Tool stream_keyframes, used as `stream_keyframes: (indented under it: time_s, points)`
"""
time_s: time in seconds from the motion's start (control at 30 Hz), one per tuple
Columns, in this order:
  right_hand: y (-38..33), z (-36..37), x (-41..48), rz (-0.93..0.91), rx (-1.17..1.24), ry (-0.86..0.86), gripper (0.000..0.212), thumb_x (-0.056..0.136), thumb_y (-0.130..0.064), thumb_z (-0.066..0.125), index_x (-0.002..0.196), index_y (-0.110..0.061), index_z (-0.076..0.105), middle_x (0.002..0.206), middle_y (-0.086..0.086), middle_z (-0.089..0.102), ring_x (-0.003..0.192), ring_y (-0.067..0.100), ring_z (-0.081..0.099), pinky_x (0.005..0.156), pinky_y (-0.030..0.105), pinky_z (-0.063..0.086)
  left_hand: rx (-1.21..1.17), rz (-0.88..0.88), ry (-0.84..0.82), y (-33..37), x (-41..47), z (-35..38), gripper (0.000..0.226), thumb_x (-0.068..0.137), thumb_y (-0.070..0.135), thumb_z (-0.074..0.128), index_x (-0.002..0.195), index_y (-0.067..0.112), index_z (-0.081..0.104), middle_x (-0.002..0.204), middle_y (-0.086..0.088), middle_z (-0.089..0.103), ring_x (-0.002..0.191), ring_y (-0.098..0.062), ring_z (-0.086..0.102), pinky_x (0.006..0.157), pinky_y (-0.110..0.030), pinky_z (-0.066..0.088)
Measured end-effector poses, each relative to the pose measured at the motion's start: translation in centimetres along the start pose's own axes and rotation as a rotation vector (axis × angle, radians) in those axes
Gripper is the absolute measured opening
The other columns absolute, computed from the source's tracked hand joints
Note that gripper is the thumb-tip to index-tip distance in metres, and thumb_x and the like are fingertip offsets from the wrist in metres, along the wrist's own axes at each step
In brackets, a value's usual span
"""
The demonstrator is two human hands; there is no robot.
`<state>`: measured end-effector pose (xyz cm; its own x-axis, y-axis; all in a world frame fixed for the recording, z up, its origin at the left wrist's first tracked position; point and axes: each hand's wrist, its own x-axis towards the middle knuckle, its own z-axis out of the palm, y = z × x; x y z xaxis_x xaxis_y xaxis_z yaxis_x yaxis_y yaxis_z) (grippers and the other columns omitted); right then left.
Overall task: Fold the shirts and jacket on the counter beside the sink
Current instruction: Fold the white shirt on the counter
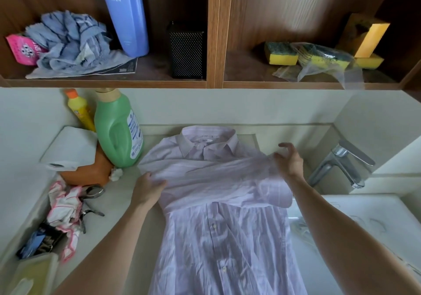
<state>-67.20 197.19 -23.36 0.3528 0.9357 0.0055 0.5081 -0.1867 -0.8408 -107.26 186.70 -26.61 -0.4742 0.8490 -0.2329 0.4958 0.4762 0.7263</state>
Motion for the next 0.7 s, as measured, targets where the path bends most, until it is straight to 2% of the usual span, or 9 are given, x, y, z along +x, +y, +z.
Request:
stream_keyframes:
  time_s: [0.07, 0.13, 0.2, 0.27, 0.33, 0.43, 0.53, 0.63, 0.7]
  points:
    - [1.6, 0.5, -0.1, 0.190, -0.081, -0.103, 0.056, 0.086, -0.032, 0.069, 0.136, -0.024, 0.044, 0.117, 0.014, 0.061, 0.090, 0.028, 0.058, 0.074, 0.031, 0.046, -0.068, -0.059, -0.106, 0.7, -0.4, 0.3, 0.105, 0.072, 0.050, 0.084, 0.153, 0.015, 0.029, 0.154, -0.019, 0.033, 0.137, -0.035, 0.042, 0.109, -0.044, 0.042]
    - [2.8, 0.8, -0.6, 0.283, -0.111, -0.160, 0.062, 0.085, -0.038, 0.069, 0.138, -0.022, 0.040, 0.120, 0.014, 0.059, 0.092, 0.030, 0.058, 0.077, 0.032, 0.045, -0.004, -0.077, -0.245, 0.9, -1.2, 1.1, 0.129, 0.058, 0.059, 0.089, 0.156, 0.035, 0.010, 0.159, -0.015, 0.009, 0.144, -0.038, 0.029, 0.110, -0.045, 0.038]
    - [3.6, 1.1, -1.2, 0.294, -0.086, -0.159, 0.057, 0.085, -0.035, 0.066, 0.136, -0.026, 0.041, 0.117, 0.013, 0.060, 0.089, 0.030, 0.059, 0.075, 0.031, 0.046, 0.098, -0.035, -0.382, 0.7, -1.9, 1.9, 0.140, 0.055, 0.046, 0.095, 0.154, 0.046, -0.004, 0.159, -0.014, -0.005, 0.147, -0.033, 0.021, 0.101, -0.033, 0.040]
    - [3.7, 1.1, -1.7, 0.214, -0.061, -0.112, 0.052, 0.088, -0.024, 0.063, 0.136, -0.026, 0.044, 0.115, 0.014, 0.060, 0.087, 0.029, 0.059, 0.072, 0.031, 0.047, 0.174, 0.030, -0.425, 0.2, -2.2, 2.4, 0.133, 0.066, 0.021, 0.090, 0.155, 0.042, -0.006, 0.160, -0.016, -0.011, 0.150, -0.028, 0.015, 0.094, -0.025, 0.042]
    - [3.0, 0.9, -1.8, 0.093, -0.045, -0.045, 0.048, 0.090, -0.012, 0.058, 0.135, -0.024, 0.048, 0.106, 0.013, 0.061, 0.083, 0.027, 0.058, 0.071, 0.031, 0.046, 0.177, 0.091, -0.370, -0.3, -1.9, 2.0, 0.114, 0.073, 0.004, 0.080, 0.157, 0.036, 0.008, 0.157, -0.017, 0.000, 0.145, -0.028, 0.026, 0.092, -0.026, 0.044]
    - [0.9, 0.6, -2.2, -0.065, -0.017, 0.015, 0.041, 0.093, -0.010, 0.052, 0.129, -0.030, 0.050, 0.085, 0.008, 0.061, 0.069, 0.026, 0.060, 0.063, 0.030, 0.050, 0.147, 0.116, -0.297, -0.8, -1.1, 0.7, 0.098, 0.074, 0.001, 0.078, 0.154, 0.028, 0.027, 0.136, -0.009, 0.025, 0.108, -0.021, 0.048, 0.082, -0.026, 0.043]
    - [-0.2, 1.2, -2.4, -0.171, -0.038, 0.026, 0.034, 0.094, -0.009, 0.048, 0.122, -0.028, 0.049, 0.072, 0.008, 0.059, 0.060, 0.023, 0.057, 0.051, 0.028, 0.041, 0.159, 0.069, -0.282, -1.5, -0.5, -0.4, 0.096, 0.075, 0.002, 0.081, 0.154, 0.021, 0.029, 0.140, -0.013, 0.027, 0.110, -0.024, 0.049, 0.087, -0.030, 0.046]
    - [0.6, 2.1, -2.4, -0.049, -0.087, -0.074, 0.035, 0.095, -0.009, 0.050, 0.128, -0.018, 0.048, 0.094, 0.016, 0.066, 0.069, 0.028, 0.060, 0.061, 0.029, 0.042, 0.188, -0.025, -0.294, -2.2, -0.4, -0.8, 0.093, 0.076, 0.010, 0.081, 0.154, 0.014, 0.030, 0.148, -0.017, 0.028, 0.126, -0.033, 0.050, 0.101, -0.038, 0.049]
    - [1.7, 2.7, -2.5, 0.075, -0.088, -0.139, 0.044, 0.095, -0.016, 0.058, 0.136, -0.014, 0.043, 0.119, 0.021, 0.061, 0.095, 0.036, 0.061, 0.082, 0.038, 0.048, 0.107, -0.092, -0.304, -2.0, -0.7, -0.9, 0.098, 0.070, 0.024, 0.085, 0.152, 0.014, 0.033, 0.150, -0.013, 0.032, 0.128, -0.031, 0.051, 0.101, -0.041, 0.051]
